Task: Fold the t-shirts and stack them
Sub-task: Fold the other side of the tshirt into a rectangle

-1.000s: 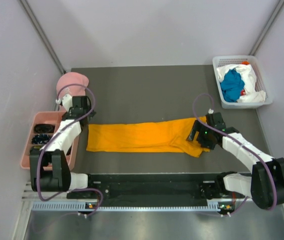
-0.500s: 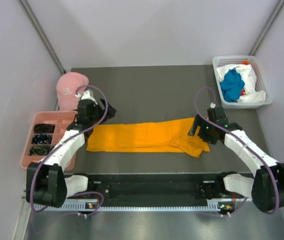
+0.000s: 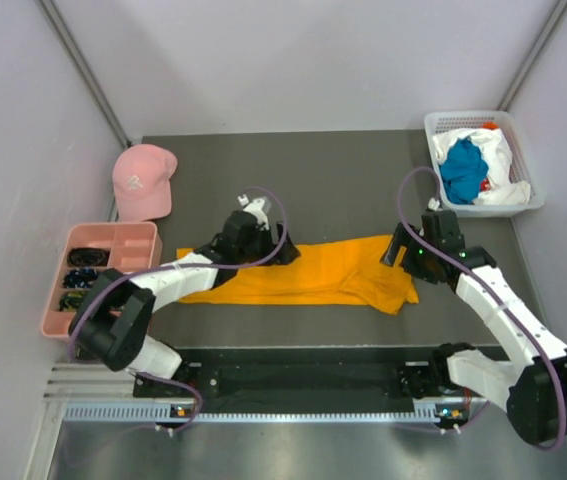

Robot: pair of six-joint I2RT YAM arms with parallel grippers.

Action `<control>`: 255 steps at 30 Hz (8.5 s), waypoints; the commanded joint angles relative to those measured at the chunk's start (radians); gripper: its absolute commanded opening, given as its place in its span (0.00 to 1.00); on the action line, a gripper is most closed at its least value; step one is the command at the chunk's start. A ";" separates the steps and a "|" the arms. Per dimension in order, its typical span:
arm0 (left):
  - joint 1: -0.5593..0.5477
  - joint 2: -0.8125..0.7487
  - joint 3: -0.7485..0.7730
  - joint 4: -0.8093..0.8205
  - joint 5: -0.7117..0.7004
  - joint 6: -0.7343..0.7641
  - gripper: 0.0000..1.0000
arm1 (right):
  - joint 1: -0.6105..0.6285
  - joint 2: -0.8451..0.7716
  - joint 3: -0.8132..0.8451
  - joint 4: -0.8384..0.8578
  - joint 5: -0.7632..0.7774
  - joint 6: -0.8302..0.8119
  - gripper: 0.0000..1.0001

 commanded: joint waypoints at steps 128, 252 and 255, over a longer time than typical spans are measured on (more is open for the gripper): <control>-0.372 0.520 0.405 0.153 0.012 0.238 0.00 | 0.023 -0.097 -0.244 0.029 0.022 0.105 0.00; -0.347 0.054 0.200 -0.052 -0.471 0.273 0.74 | 0.054 0.206 -0.071 0.095 0.291 0.120 0.62; -0.344 0.046 0.194 -0.052 -0.473 0.273 0.74 | 0.054 0.243 -0.077 0.109 0.286 0.123 0.62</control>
